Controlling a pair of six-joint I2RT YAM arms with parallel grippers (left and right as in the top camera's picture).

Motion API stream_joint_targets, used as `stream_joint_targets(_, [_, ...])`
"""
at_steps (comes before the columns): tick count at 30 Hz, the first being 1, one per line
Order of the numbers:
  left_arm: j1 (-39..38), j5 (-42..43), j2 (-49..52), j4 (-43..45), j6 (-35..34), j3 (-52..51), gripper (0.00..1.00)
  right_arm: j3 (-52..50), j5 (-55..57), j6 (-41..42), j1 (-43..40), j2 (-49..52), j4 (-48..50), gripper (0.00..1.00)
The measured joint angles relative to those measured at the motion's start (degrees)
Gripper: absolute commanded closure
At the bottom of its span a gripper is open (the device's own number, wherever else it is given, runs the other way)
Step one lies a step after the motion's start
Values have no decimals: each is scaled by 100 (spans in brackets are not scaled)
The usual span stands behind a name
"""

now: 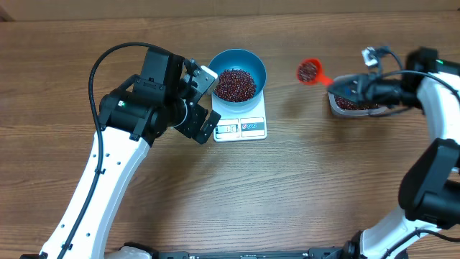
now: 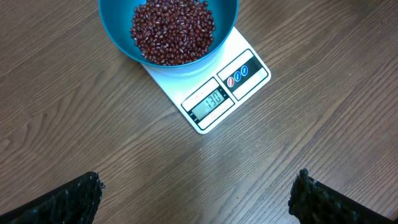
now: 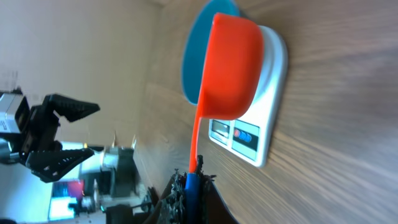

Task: Scoop item into bowl and weigh 150g on scale
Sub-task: 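Carry the cup left with the right gripper over the teal bowl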

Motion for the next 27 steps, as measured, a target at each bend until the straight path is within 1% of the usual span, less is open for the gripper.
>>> stream_joint_targets(6, [0, 0, 0, 0, 0, 0, 0, 133, -2, 1056, 861, -33, 1419, 96])
stream_joint_targets(10, [0, 0, 0, 0, 0, 0, 0, 144, 330, 1847, 1392, -33, 2175, 96])
stream_joint_targets(12, [0, 0, 0, 0, 0, 0, 0, 144, 599, 2111, 1628, -33, 2350, 96])
stream_joint_targets(19, [0, 0, 0, 0, 0, 0, 1, 144, 1982, 2684, 2361, -33, 2472, 96])
stream_joint_targets(27, [0, 0, 0, 0, 0, 0, 0, 144, 2461, 2898, 2588, -33, 2673, 96])
